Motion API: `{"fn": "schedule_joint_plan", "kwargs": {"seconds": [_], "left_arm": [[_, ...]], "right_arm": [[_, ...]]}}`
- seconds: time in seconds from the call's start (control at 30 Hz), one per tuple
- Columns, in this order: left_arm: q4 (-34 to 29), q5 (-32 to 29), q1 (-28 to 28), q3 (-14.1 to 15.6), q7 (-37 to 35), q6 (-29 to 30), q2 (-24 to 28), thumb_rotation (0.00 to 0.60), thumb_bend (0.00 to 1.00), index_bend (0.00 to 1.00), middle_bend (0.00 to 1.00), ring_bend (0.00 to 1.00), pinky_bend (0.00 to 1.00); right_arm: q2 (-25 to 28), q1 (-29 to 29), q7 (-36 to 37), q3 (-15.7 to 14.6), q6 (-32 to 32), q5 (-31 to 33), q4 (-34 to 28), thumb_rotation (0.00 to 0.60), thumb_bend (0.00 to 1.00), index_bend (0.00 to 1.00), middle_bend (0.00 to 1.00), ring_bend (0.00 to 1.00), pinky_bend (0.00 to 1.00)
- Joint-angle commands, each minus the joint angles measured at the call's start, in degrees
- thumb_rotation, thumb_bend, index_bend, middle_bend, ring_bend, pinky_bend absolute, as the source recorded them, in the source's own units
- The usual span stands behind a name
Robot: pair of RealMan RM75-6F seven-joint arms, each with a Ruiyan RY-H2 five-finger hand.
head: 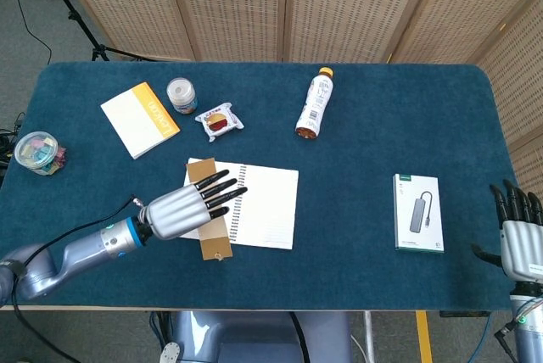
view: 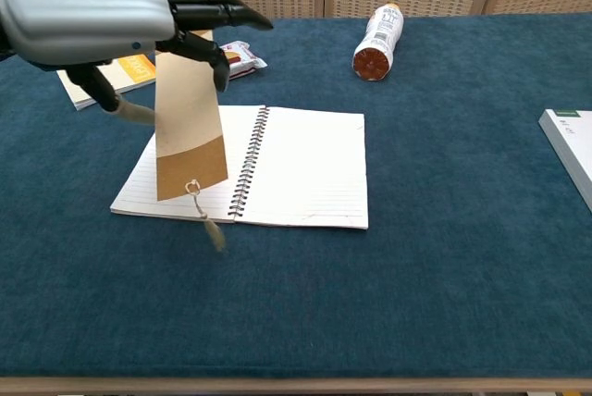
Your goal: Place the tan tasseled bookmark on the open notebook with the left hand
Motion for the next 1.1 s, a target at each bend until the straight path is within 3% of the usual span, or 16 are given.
{"fn": "schedule_joint_plan", "kwargs": {"seconds": [0.03,0.27,0.47,0.73,1.1], "left_arm": [[15.41,5.73,-7.21,1.20,-7.75,2.30,-9.97,0.600,0.33,0.49,0.00,0.00,0.00],[31.65,8.25,-13.40,3.74,-16.39,5.77,-19.02,0.600,0.32,0.49,0.00,0.00,0.00],[40.56,8.59,-16.02,6.60,-20.74,7.78,-23.87,0.600,0.32,0.49,0.00,0.00,0.00],[46.76,7.17,-16.97,9.70,-22.72,8.02,-28.35,0.600,0.32,0.49,0.00,0.00,0.00],[50.94,3.53,-17.76,10.88,-23.82,4.98,-31.81,0.600,0.32,0.49,0.00,0.00,0.00]], "right_arm": [[-0.16,0.22,-0.06,0.39,-0.66,1.00,0.55,0.600,0.03,0.00,0.00,0.00,0.00],[-0.75,0.96,-0.59,1.26,-2.76,3.96,2.11,0.600,0.03,0.00,0.00,0.00,0.00],[-1.34,1.60,-0.94,1.50,-4.22,5.33,3.04,0.600,0.03,0.00,0.00,0.00,0.00],[-1.64,1.94,-1.24,1.45,-5.24,6.32,3.62,0.600,0.03,0.00,0.00,0.00,0.00],[-1.31,1.95,-0.83,1.46,-5.53,6.74,3.52,0.600,0.03,0.00,0.00,0.00,0.00]]}}
